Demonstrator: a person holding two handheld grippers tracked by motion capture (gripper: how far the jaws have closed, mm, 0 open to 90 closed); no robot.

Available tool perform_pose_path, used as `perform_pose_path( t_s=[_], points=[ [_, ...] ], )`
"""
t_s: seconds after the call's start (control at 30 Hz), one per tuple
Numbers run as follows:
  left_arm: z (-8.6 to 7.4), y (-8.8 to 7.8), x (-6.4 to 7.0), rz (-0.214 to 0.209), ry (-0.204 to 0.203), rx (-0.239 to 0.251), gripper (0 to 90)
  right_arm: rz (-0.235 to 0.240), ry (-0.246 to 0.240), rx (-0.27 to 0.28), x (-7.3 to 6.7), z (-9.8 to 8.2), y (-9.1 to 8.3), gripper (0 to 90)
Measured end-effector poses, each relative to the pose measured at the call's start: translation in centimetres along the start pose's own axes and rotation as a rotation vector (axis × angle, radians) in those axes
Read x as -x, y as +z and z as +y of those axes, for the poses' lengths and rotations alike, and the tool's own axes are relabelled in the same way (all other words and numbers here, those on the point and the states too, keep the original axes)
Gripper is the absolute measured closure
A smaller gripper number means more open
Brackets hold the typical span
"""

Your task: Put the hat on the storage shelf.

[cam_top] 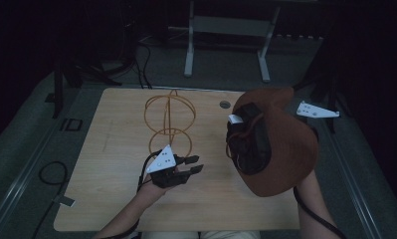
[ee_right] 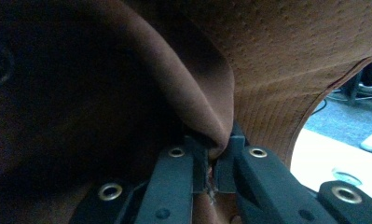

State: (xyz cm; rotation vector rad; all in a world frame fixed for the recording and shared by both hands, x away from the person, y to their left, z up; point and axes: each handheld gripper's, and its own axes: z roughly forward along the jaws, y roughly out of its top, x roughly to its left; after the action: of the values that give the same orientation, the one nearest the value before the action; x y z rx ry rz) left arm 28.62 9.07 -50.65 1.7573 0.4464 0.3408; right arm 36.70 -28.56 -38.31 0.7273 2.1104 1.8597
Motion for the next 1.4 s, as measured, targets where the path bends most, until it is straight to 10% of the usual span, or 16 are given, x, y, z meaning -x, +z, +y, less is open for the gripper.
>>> perform_pose_path(
  t_s=[0.43, 0.83, 1.07, 1.4],
  points=[
    [-6.7, -5.9, -0.3, 0.161, -0.114, -0.083, 60.1, -0.073, 0.041, -0.013, 2.3, 2.3, 4.7, 86.4],
    [-9.0, -10.8, -0.9, 0.296, -0.147, -0.097, 48.9, -0.080, 0.060, -0.034, 2.6, 2.8, 9.0, 86.5],
    [-10.6, -13.7, -2.0, 0.415, -0.202, -0.100, 24.7, -0.113, 0.026, -0.004, 1.4, 6.2, 11.7, 86.5],
    [-11.0, -13.7, -2.0, 0.455, -0.208, -0.134, 7.4, -0.112, -0.058, -0.058, -1.7, 9.1, 16.5, 86.3]
  ],
)
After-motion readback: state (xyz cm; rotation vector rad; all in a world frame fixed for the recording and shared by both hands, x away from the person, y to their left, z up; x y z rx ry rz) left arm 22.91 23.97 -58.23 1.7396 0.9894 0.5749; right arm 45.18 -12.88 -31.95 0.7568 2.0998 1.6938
